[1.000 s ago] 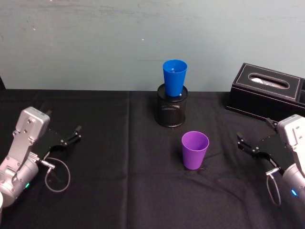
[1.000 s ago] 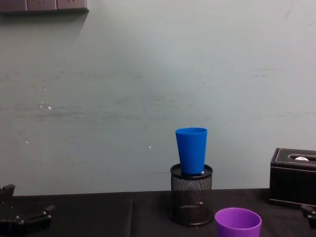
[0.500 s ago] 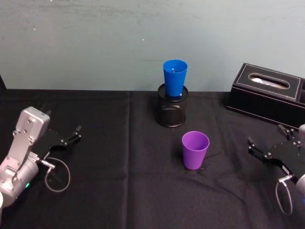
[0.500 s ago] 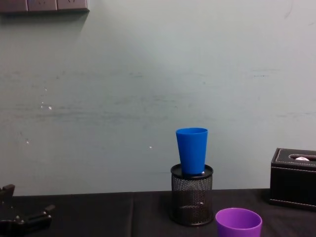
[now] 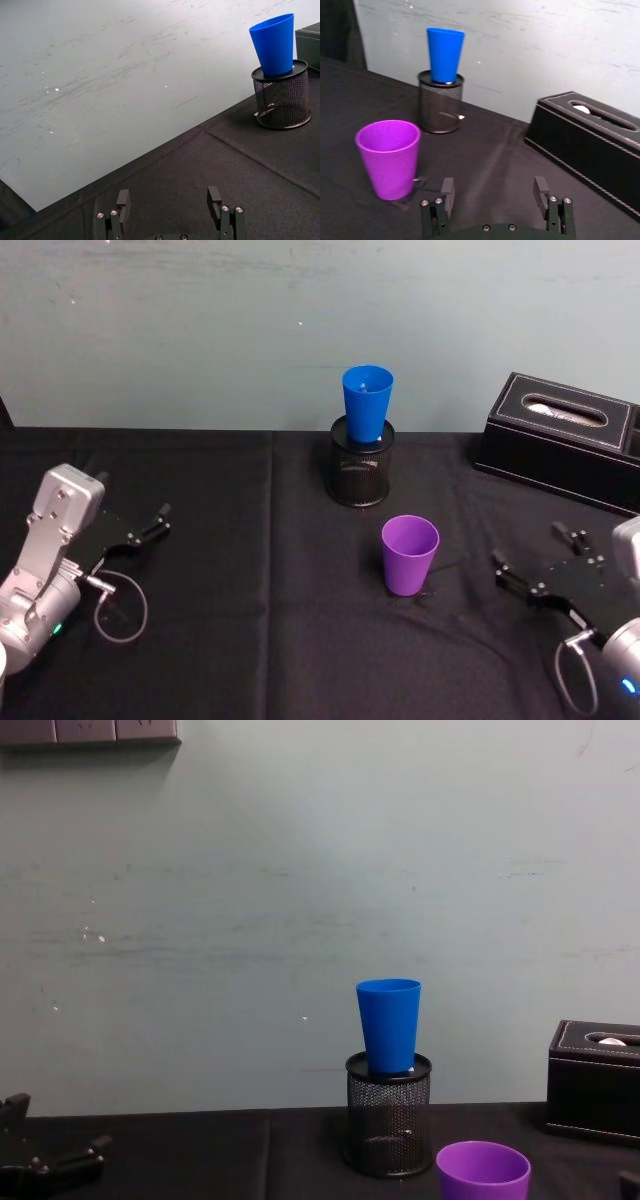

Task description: Pick up one cup with a gripper and tap it against the other cup.

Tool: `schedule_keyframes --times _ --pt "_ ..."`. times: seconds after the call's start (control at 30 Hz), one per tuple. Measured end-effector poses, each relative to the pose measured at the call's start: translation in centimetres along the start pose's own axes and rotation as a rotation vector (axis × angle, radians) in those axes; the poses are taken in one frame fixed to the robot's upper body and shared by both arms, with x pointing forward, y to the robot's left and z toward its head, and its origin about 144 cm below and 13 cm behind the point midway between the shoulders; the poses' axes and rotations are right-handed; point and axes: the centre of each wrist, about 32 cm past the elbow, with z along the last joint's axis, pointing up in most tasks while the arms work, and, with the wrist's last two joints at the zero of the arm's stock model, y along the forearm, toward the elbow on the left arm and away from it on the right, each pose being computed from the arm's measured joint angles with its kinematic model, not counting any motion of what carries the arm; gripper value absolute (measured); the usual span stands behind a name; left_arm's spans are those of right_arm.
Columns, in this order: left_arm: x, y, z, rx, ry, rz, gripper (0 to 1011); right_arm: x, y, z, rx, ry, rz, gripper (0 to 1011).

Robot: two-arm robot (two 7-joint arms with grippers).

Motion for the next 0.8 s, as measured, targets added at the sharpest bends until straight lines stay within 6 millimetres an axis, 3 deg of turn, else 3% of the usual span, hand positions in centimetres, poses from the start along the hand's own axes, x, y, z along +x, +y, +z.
schedule_keyframes --times 0.8 --pt "0.0 0.0 0.0 0.0 0.0 0.0 1011 -3.9 1.6 -0.9 0.048 0.059 0.167 1000"
